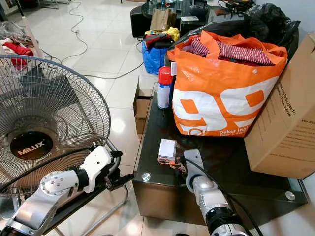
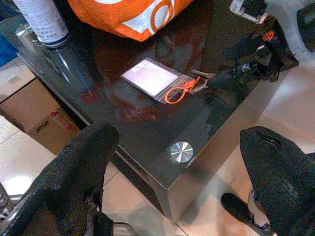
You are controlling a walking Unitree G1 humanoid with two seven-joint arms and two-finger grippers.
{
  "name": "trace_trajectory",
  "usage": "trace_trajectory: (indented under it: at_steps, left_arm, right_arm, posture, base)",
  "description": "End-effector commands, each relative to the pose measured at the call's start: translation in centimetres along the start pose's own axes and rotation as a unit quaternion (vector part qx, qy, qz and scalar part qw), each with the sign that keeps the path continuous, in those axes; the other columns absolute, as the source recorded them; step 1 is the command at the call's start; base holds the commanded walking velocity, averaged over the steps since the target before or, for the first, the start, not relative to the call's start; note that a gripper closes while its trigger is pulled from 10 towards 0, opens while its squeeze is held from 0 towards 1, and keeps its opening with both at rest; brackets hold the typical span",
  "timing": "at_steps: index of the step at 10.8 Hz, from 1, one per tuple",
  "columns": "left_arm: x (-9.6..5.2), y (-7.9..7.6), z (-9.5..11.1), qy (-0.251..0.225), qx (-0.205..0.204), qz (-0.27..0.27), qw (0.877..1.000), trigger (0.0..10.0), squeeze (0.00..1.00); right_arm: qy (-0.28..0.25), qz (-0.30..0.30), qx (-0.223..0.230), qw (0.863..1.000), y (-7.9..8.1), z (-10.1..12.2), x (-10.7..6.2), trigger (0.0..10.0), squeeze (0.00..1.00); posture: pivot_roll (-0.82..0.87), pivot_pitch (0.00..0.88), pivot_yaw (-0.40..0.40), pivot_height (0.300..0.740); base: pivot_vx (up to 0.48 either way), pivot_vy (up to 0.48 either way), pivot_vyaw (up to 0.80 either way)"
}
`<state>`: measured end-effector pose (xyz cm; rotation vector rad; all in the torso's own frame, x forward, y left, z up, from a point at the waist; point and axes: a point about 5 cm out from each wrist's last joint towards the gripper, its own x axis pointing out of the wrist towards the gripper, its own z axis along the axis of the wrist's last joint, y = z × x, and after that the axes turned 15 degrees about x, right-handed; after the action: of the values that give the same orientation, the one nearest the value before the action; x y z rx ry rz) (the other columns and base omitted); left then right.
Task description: Hang keys on a hook
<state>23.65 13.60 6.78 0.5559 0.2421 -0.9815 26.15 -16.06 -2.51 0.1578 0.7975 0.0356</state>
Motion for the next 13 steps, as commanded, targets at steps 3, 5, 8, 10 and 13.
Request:
trace_trajectory:
  at_steps: [3, 5, 8, 10, 13]
  left_arm:
    - [-0.22, 0.26, 0.34, -0.001, 0.007, -0.009, 1.000, 10.0, 0.00]
    - [-0.20, 0.30, 0.41, -0.002, 0.007, -0.014, 1.000, 10.0, 0.00]
    - [-0.13, 0.50, 0.45, -0.001, 0.007, -0.014, 1.000, 10.0, 0.00]
    - [-0.06, 0.59, 0.51, -0.002, 0.008, -0.015, 1.000, 10.0, 0.00]
    - [-0.04, 0.60, 0.47, -0.001, 0.009, -0.015, 1.000, 10.0, 0.00]
  right_arm:
    - [0.000, -0.002, 0.000, 1.000, 0.10, 0.30, 0.17, 0.0, 0.00]
    - [0.009, 0.002, 0.003, 1.000, 0.10, 0.10, 0.28, 0.0, 0.00]
    - [0.014, 0.005, -0.003, 1.000, 0.21, 0.04, 0.38, 0.0, 0.00]
    - [0.014, 0.010, -0.003, 1.000, 0.24, 0.14, 0.44, 0.0, 0.00]
    - [0.015, 0.015, -0.005, 1.000, 0.38, 0.11, 0.47, 0.0, 0.00]
  posture:
    - [0.00, 0.036, 0.033, 0.740]
    - [0.00, 0.035, 0.031, 0.740]
    - [0.00, 0.027, 0.031, 0.740]
    - [0.01, 0.026, 0.031, 0.740]
    - [0.01, 0.026, 0.028, 0.740]
  base:
    - [0.000, 0.000, 0.00]
    - [0.000, 0.000, 0.00]
    - [0.000, 0.000, 0.00]
    - [0.000, 0.000, 0.00]
    - [0.000, 0.000, 0.00]
